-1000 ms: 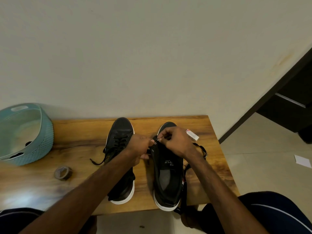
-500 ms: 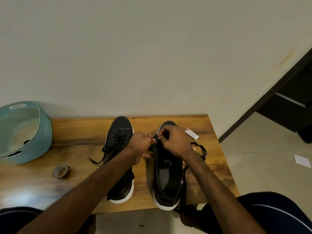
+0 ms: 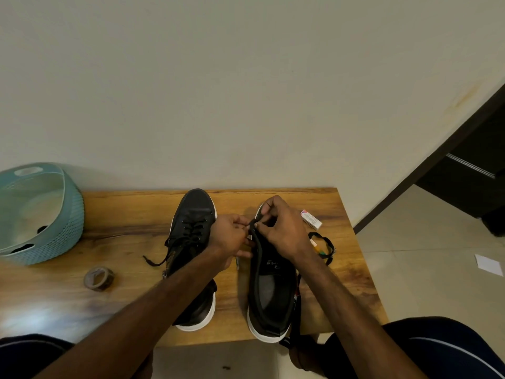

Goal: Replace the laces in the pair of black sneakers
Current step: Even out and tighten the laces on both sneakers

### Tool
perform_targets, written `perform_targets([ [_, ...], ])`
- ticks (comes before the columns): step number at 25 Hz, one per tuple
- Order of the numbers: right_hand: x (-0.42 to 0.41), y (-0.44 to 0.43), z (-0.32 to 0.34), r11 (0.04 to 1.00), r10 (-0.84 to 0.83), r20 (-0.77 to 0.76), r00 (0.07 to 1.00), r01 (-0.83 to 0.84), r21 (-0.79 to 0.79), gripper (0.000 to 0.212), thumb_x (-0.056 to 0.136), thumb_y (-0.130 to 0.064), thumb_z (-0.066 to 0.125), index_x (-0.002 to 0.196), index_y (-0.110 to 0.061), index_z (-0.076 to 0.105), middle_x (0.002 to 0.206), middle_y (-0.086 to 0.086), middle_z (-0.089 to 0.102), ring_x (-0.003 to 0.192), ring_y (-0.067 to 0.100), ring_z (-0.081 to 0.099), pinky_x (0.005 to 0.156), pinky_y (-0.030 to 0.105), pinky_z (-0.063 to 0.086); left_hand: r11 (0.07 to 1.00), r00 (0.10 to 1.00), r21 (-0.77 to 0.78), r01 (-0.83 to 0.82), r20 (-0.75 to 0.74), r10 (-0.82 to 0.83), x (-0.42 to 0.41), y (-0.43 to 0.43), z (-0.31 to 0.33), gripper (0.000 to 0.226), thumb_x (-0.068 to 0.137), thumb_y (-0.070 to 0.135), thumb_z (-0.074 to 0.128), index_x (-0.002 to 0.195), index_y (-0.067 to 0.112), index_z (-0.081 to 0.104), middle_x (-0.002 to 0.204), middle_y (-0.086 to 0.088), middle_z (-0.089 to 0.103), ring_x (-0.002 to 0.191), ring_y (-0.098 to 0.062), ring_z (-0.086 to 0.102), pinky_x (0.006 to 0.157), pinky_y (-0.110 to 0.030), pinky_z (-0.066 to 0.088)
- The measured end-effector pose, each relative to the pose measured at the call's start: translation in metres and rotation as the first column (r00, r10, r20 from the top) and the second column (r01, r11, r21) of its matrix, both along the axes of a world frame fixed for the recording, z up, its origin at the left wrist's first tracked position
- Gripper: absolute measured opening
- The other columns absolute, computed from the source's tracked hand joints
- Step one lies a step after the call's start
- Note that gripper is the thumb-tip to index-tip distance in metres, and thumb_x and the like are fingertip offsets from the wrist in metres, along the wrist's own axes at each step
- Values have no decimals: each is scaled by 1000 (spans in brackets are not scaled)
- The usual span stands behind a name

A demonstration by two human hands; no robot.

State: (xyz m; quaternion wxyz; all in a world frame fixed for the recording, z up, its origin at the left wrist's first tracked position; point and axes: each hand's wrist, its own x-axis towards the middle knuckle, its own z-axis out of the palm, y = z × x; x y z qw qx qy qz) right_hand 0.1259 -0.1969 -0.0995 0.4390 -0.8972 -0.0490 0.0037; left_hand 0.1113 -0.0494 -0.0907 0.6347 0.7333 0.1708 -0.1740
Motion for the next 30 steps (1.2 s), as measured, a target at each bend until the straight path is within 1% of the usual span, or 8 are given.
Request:
perform_targets([
  [3, 3, -5, 1, 998, -39, -27, 999, 41, 54, 29, 80, -9, 78, 90, -22, 54, 80, -5, 71, 75, 1, 67, 65, 16, 50, 1000, 1000, 9, 4, 28, -4, 5, -1, -5, 9, 98, 6, 56, 98, 3, 64, 88, -10, 68, 59, -17, 69, 47, -36, 58],
  [8, 4, -7, 4, 992, -46, -75, 996, 55, 116, 28, 79, -10, 80, 91, -17, 56, 81, -2, 72, 77, 4, 69, 71, 22, 55, 990, 989, 116, 82, 114, -95, 6, -1, -6, 10, 99, 7, 54, 99, 2, 63, 90, -14, 68, 62, -21, 71, 50, -43, 60],
  [14, 2, -14, 1, 981, -34, -121, 992, 56, 186, 28, 79, -5, 79, 92, -16, 57, 81, -1, 73, 70, -5, 67, 62, 7, 46, 934, 938, 288, 211, 210, -276, 7, -2, -14, 7, 98, 14, 55, 100, 8, 57, 83, -12, 64, 65, -27, 70, 50, -49, 59],
  [16, 4, -16, 1, 990, 9, -134, 991, 11, 143, 21, 81, -3, 77, 89, -15, 61, 80, -3, 70, 70, -4, 65, 65, 9, 47, 901, 913, 352, 254, 219, -343, 8, -2, -16, 8, 97, 17, 57, 100, 10, 55, 82, -12, 65, 67, -28, 69, 48, -45, 59],
  [19, 7, -18, 8, 998, 49, -172, 984, -43, 35, 4, 89, -13, 71, 89, -14, 67, 84, -3, 69, 81, 7, 65, 76, 26, 52, 842, 876, 455, 289, 228, -424, 11, -5, -20, 7, 97, 21, 56, 98, 15, 53, 79, -8, 64, 62, -25, 67, 47, -42, 58],
  [23, 6, -16, 28, 970, 18, -243, 970, -76, -232, 47, 91, -54, 61, 82, -9, 70, 78, 5, 69, 69, 15, 62, 58, 26, 44, 783, 832, 557, 278, 267, -485, 13, -9, -29, 10, 99, 25, 50, 101, 16, 51, 85, -3, 63, 61, -20, 68, 50, -43, 58],
  [25, 6, -14, 29, 942, 39, -282, 959, -129, -310, 46, 90, -51, 65, 80, -7, 73, 75, 8, 69, 69, 20, 64, 55, 28, 44, 760, 823, 586, 281, 261, -505, 14, -9, -34, 6, 98, 23, 51, 100, 18, 51, 86, -3, 63, 60, -20, 66, 54, -47, 57],
  [30, 10, -14, 23, 953, 42, -319, 947, -134, -270, 26, 94, -24, 60, 84, -7, 76, 81, 9, 72, 76, 21, 68, 63, 31, 52, 793, 819, 542, 279, 296, -491, 13, -11, -34, 8, 98, 21, 52, 91, 18, 50, 77, -5, 65, 56, -20, 66, 57, -47, 57],
])
